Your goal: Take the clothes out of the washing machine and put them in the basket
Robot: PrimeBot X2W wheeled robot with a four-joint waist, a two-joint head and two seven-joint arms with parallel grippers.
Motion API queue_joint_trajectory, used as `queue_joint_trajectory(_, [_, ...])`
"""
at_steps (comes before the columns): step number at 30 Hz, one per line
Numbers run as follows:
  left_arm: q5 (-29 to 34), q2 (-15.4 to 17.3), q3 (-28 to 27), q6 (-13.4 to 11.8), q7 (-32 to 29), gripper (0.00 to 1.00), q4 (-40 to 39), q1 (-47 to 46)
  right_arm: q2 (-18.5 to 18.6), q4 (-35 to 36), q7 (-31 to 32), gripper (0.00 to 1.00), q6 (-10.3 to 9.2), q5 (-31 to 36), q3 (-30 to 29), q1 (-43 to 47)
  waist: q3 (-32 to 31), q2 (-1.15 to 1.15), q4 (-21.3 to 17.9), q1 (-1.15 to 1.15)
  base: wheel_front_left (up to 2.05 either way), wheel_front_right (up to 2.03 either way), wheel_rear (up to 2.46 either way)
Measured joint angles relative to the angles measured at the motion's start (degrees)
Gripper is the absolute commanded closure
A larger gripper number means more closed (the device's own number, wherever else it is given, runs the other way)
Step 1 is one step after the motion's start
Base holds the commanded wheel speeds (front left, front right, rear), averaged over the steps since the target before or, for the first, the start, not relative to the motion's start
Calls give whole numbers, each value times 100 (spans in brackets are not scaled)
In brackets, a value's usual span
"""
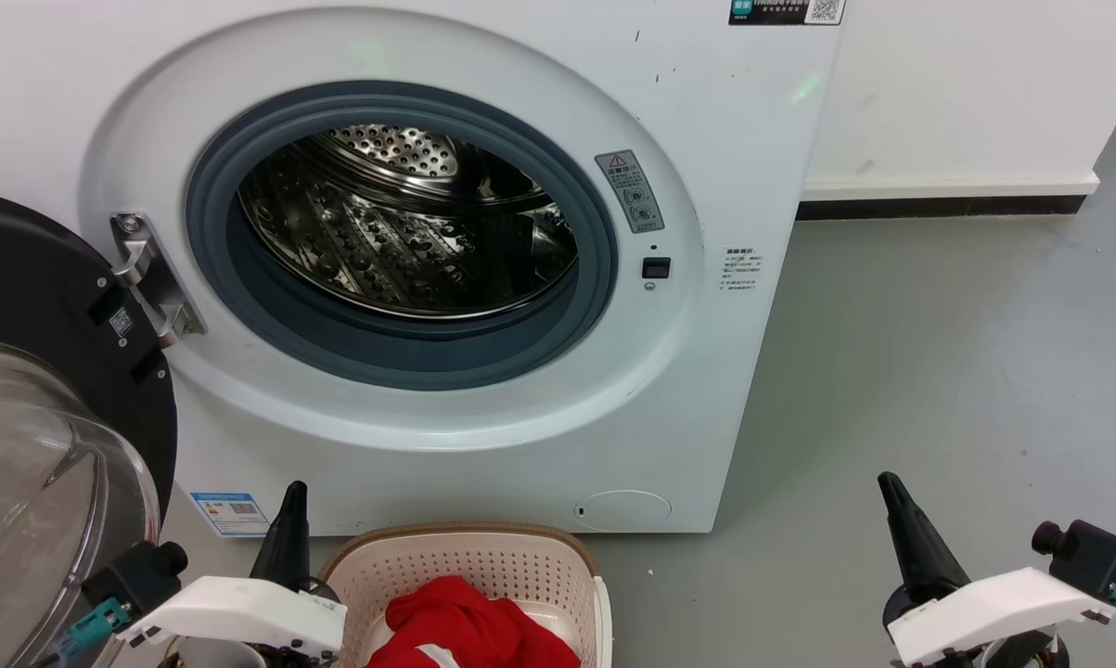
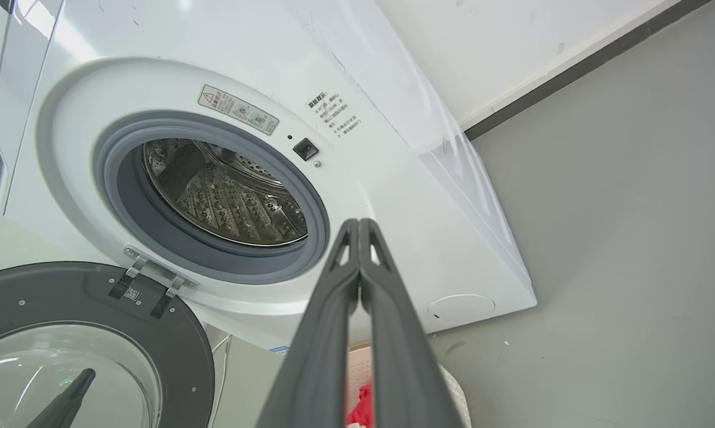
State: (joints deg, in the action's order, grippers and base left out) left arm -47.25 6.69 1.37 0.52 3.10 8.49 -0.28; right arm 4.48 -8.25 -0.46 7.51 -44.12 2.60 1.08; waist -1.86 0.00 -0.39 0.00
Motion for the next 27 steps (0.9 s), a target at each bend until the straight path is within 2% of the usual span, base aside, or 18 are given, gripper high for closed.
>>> queue_joint_trajectory(27, [-1770, -151, -319, 280, -381, 100, 223, -217, 34, -220, 160, 100, -1, -2000, -221, -256, 63, 0, 12, 0, 0, 0, 0])
